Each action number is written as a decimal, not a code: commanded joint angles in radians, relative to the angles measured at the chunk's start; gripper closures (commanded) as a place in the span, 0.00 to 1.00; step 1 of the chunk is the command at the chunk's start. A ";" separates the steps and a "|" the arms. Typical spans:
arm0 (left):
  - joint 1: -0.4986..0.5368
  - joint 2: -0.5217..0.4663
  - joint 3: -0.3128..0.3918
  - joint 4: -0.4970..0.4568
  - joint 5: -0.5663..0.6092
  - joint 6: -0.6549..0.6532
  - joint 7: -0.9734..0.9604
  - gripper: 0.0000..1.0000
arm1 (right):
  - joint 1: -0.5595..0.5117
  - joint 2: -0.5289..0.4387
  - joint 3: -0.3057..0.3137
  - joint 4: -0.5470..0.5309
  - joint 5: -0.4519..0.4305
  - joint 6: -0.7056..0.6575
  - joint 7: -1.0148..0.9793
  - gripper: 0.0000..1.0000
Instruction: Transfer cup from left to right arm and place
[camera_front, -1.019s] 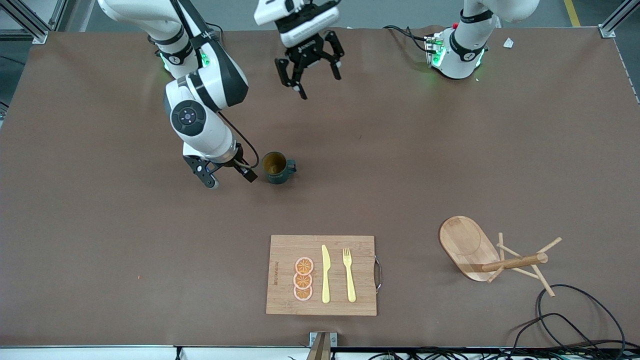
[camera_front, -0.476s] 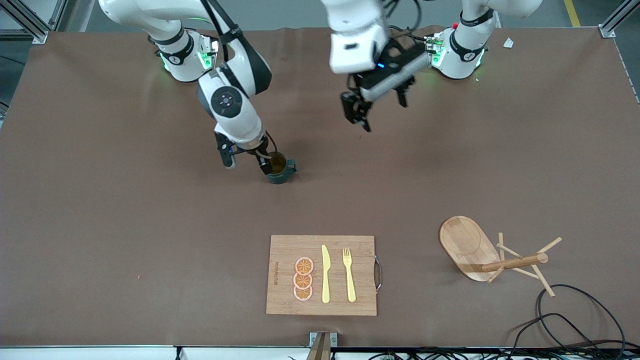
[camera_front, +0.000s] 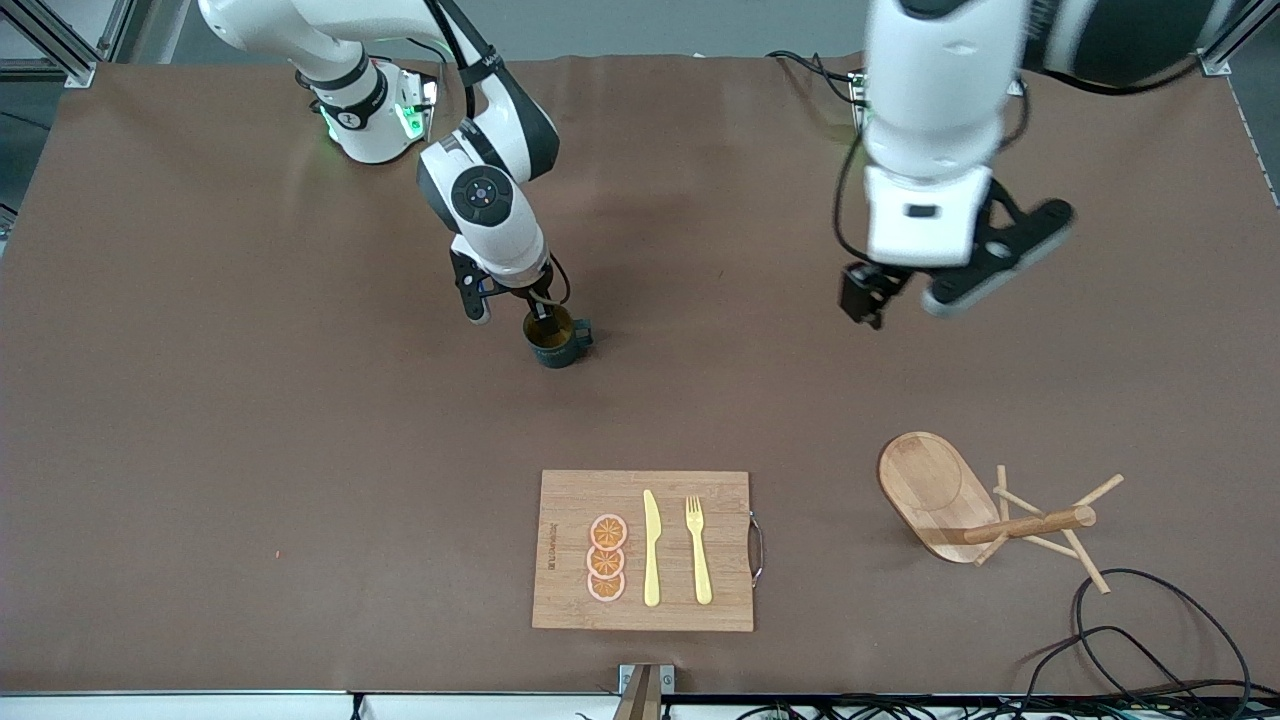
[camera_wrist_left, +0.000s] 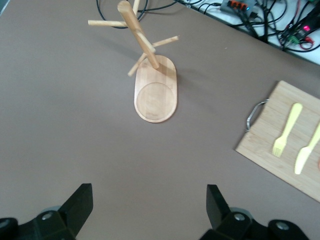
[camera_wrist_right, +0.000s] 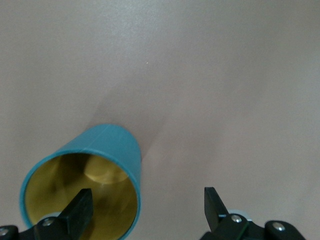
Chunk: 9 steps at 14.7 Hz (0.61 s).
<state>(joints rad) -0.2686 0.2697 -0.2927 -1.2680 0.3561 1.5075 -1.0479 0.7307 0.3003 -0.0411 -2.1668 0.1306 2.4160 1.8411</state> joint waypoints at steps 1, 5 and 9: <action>0.096 -0.015 -0.008 -0.007 -0.043 0.005 0.129 0.00 | 0.001 0.011 -0.002 -0.013 0.011 0.012 0.010 0.42; 0.215 -0.012 -0.003 -0.007 -0.104 0.020 0.281 0.00 | -0.004 0.017 -0.002 0.001 0.012 0.026 0.010 1.00; 0.250 -0.039 0.074 -0.016 -0.182 0.027 0.527 0.00 | -0.007 0.017 -0.002 0.024 0.006 0.020 -0.165 1.00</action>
<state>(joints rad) -0.0152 0.2665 -0.2615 -1.2674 0.2140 1.5259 -0.6135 0.7303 0.3196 -0.0453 -2.1477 0.1300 2.4404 1.7603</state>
